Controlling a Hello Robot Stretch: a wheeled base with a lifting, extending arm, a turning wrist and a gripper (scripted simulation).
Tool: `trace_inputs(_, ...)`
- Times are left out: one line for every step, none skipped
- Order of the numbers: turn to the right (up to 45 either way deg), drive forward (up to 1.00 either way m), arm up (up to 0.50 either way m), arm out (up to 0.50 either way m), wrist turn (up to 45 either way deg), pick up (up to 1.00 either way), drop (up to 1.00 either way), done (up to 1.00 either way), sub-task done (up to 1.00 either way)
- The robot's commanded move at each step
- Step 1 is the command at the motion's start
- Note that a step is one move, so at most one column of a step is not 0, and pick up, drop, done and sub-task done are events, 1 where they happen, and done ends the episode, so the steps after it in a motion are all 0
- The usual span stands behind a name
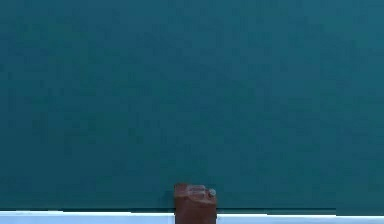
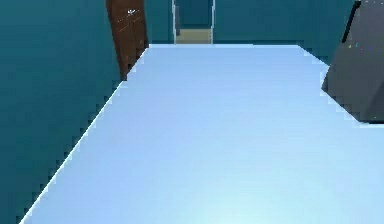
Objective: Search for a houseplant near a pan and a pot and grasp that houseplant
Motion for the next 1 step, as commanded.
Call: trace_inputs(-45.0, 0.0, 0.0, 0.0, 0.0, 0.0, 0.0, 0.0, 0.0)
